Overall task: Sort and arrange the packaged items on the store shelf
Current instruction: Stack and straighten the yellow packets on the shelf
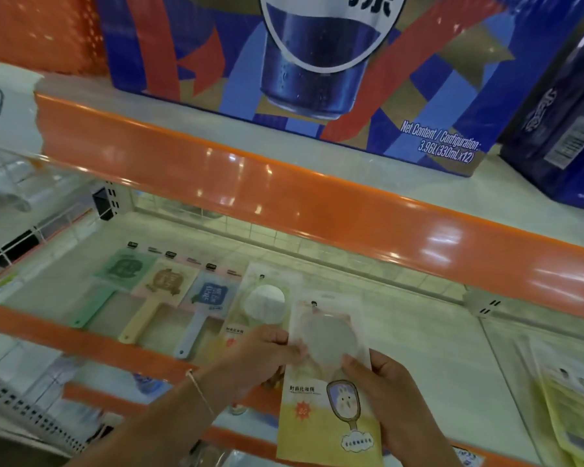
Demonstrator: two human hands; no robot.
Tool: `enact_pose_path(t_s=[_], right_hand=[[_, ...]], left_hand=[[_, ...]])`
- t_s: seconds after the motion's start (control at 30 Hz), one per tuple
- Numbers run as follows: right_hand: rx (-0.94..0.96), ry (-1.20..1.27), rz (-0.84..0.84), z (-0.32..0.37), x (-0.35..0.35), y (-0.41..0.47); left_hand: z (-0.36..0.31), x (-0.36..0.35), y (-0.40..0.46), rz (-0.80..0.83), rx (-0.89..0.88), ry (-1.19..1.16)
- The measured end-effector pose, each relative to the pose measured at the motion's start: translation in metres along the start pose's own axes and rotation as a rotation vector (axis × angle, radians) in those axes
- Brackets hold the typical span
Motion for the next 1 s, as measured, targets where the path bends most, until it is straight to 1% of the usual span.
enact_pose_path(t_s=[0.07, 0.13, 0.2, 0.27, 0.33, 0.37, 0.47, 0.57, 0.73, 0.9, 1.0], right_hand=[[-0.017, -0.025, -0.018, -0.004, 0.005, 0.004], [-0.018, -0.051, -0.069, -0.007, 0.015, 0.010], [0.002, -0.092, -0.165, -0.005, 0.027, 0.017], [-0.012, -0.056, -0.235, -0.004, 0.041, 0.023], [-0.025, -0.029, -0.267, -0.004, 0.049, 0.028], [-0.025, -0.029, -0.265, -0.005, 0.051, 0.030], [-0.014, -0.063, -0.244, -0.011, 0.048, 0.041], [0.030, -0.158, -0.228, -0.016, 0.038, 0.057], [0.076, -0.245, -0.208, -0.018, 0.024, 0.081], [0.084, -0.309, -0.224, -0.015, 0.021, 0.097], [0.121, -0.460, -0.275, -0.018, 0.021, 0.102]], left_hand=[[0.002, -0.006, 0.003, -0.025, 0.027, 0.081], [-0.001, -0.009, 0.003, -0.075, 0.004, 0.245], [-0.005, -0.008, 0.001, -0.175, -0.114, 0.440], [-0.004, 0.000, -0.001, -0.315, -0.261, 0.651], [0.006, 0.010, 0.001, -0.471, -0.405, 0.920], [0.013, 0.013, 0.004, -0.523, -0.477, 1.004], [0.036, 0.017, 0.011, -0.535, -0.622, 1.094], [0.051, 0.011, 0.015, -0.539, -0.656, 1.210], [0.057, 0.003, 0.019, -0.528, -0.599, 1.342], [0.060, 0.000, 0.019, -0.521, -0.546, 1.384], [0.062, 0.000, 0.018, -0.526, -0.548, 1.397]])
Point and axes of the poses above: each hand's wrist, its own y-axis towards the middle knuckle, its own x-axis out of the back of the hand, z = x × y, the point moved 1 cm from there along y, towards the middle knuckle, and after that the axes turned 4 degrees about y, right-handed, at the moved point
